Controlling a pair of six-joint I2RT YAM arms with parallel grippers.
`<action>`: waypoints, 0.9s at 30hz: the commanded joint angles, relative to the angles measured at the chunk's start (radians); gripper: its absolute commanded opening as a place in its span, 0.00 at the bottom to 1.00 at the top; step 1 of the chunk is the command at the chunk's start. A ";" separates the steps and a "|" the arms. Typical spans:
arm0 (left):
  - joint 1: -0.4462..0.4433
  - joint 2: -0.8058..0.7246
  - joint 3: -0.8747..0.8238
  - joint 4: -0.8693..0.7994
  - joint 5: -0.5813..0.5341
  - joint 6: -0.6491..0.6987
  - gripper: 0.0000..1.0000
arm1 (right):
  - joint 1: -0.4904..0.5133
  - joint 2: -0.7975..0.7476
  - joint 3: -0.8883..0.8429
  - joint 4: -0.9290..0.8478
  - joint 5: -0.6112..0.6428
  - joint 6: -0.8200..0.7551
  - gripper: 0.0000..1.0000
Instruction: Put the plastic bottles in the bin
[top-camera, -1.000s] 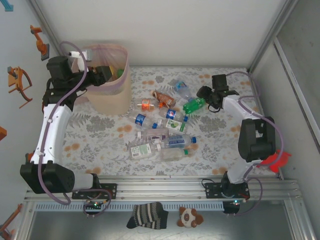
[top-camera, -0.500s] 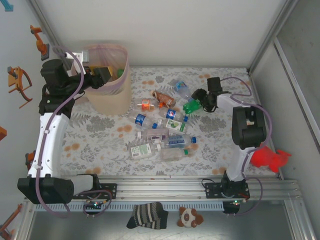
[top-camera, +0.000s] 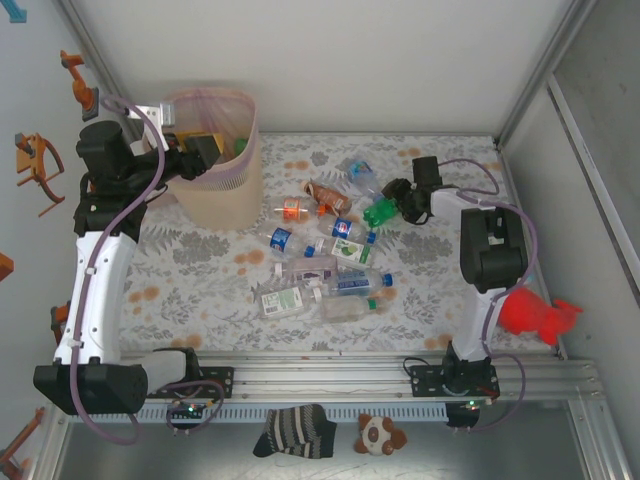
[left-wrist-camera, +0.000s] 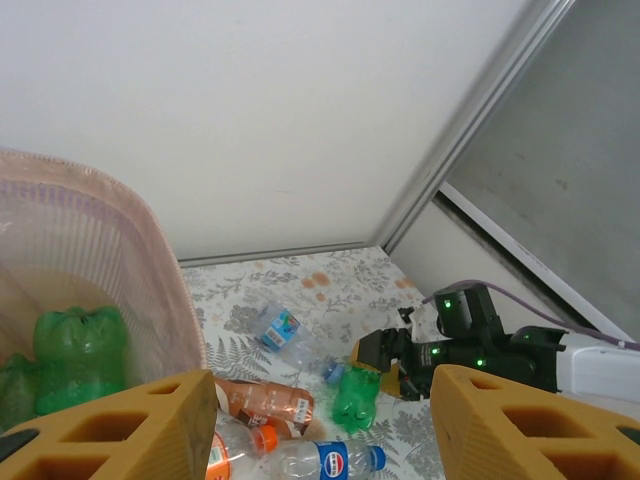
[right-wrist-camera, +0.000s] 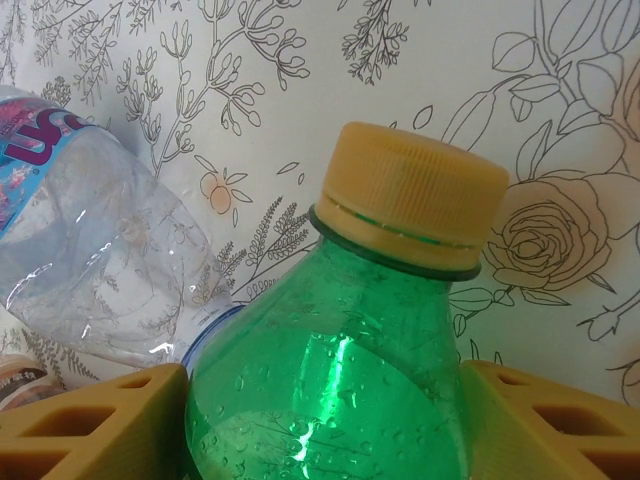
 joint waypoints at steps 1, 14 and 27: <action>-0.005 -0.014 -0.007 0.008 0.016 0.009 0.58 | -0.008 -0.015 -0.017 0.021 0.008 0.017 0.66; -0.005 -0.010 -0.014 0.013 0.017 0.007 0.58 | -0.009 0.041 0.007 0.004 -0.023 0.039 0.74; -0.006 -0.011 -0.014 0.020 0.022 0.005 0.59 | -0.009 -0.092 -0.055 0.012 0.013 0.015 0.65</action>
